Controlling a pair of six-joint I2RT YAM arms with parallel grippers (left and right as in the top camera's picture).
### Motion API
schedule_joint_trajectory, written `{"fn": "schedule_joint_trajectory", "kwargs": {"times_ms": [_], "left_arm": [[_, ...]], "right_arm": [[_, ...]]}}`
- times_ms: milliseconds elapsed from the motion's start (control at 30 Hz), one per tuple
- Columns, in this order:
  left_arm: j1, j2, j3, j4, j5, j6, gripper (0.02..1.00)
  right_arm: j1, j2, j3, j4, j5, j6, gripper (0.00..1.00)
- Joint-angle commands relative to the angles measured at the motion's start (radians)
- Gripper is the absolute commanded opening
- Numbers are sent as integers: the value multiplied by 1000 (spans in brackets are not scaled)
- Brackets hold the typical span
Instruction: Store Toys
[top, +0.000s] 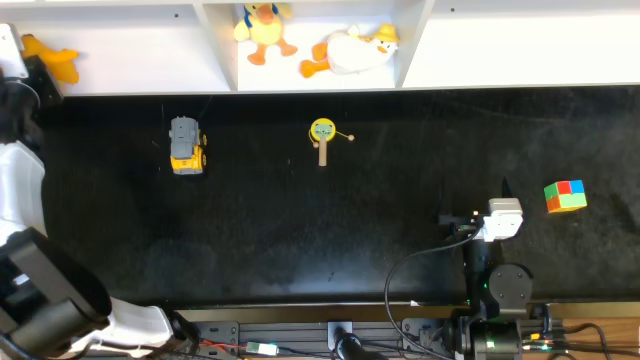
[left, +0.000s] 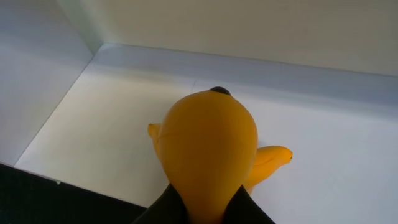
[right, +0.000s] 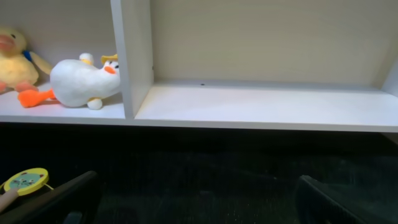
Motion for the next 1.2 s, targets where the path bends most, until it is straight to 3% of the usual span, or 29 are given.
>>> {"fn": "schedule_joint_trajectory", "kwargs": {"times_ms": [33,567,667,767,833,1000,1200], "left_arm": [[-11,31,19,4,-4,15,106],[-35,68,19,35,-4,15,134],[-39,68,19,43,-4,15,314],[-43,68,19,57,-4,15,654],[-45,68,19,65,-4,15,803],[-48,68,19,76,-5,15,998],[-48,67,19,76,-5,15,998]], "right_arm": [[6,-8,-13,5,6,4,996],[6,-8,-13,5,6,4,996],[6,-8,-13,5,6,4,996],[6,-8,-13,5,6,4,996],[6,-8,-13,5,6,4,993],[6,-8,-13,5,6,4,993],[6,-8,-13,5,6,4,996]]}}
